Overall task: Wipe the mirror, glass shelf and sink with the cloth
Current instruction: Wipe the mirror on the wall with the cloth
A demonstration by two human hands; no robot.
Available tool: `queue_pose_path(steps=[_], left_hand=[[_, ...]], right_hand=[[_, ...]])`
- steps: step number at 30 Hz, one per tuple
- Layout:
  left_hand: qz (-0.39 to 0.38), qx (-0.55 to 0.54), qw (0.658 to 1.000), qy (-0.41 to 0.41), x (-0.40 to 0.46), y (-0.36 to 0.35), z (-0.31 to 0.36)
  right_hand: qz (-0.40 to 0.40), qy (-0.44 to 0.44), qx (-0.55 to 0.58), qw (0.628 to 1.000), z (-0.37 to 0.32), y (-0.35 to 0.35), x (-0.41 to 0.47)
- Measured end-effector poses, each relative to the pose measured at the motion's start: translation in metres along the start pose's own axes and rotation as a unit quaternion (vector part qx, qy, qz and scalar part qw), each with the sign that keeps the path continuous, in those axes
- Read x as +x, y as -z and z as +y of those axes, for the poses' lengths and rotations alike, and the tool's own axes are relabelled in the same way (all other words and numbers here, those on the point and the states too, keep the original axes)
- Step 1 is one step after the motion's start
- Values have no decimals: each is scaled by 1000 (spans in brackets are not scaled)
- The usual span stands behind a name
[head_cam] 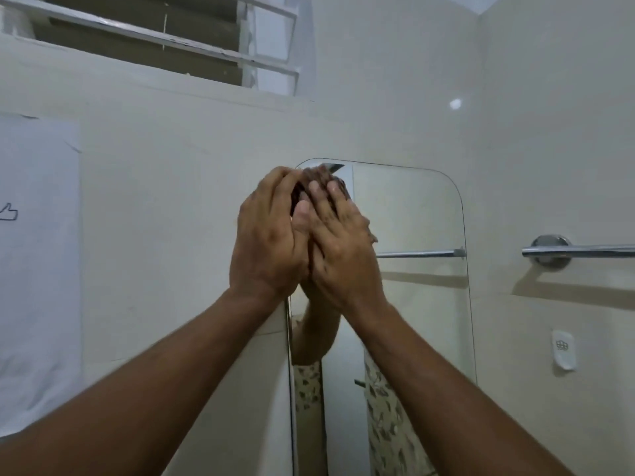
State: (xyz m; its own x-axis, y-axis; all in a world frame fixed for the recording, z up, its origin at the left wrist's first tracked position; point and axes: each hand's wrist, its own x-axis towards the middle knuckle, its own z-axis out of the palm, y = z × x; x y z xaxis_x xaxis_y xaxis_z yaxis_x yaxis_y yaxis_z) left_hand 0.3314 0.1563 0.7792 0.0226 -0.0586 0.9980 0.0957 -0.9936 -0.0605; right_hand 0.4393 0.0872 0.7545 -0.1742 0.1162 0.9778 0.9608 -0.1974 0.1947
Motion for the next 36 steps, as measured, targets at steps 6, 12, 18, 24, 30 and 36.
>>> queue_pose_path(steps=[6,12,18,24,30,36], left_hand=[[-72,215,972,-67,-5,-11,-2],[-113,312,937,-113,-11,-17,3],[-101,289,941,-144,-11,-18,4],[-85,279,947,-133,-10,-19,0],[-72,255,955,-132,-10,-19,-2],[-67,201,971,-114,-11,-18,1]], right_hand=[[50,-200,-51,977,61,1,5],[60,-164,54,983,20,-13,-30],[7,-8,6,1000,38,1,-12],[44,-173,-56,982,115,15,-11],[76,-370,-12,926,165,25,-37],[62,-265,1,962,91,4,-31]])
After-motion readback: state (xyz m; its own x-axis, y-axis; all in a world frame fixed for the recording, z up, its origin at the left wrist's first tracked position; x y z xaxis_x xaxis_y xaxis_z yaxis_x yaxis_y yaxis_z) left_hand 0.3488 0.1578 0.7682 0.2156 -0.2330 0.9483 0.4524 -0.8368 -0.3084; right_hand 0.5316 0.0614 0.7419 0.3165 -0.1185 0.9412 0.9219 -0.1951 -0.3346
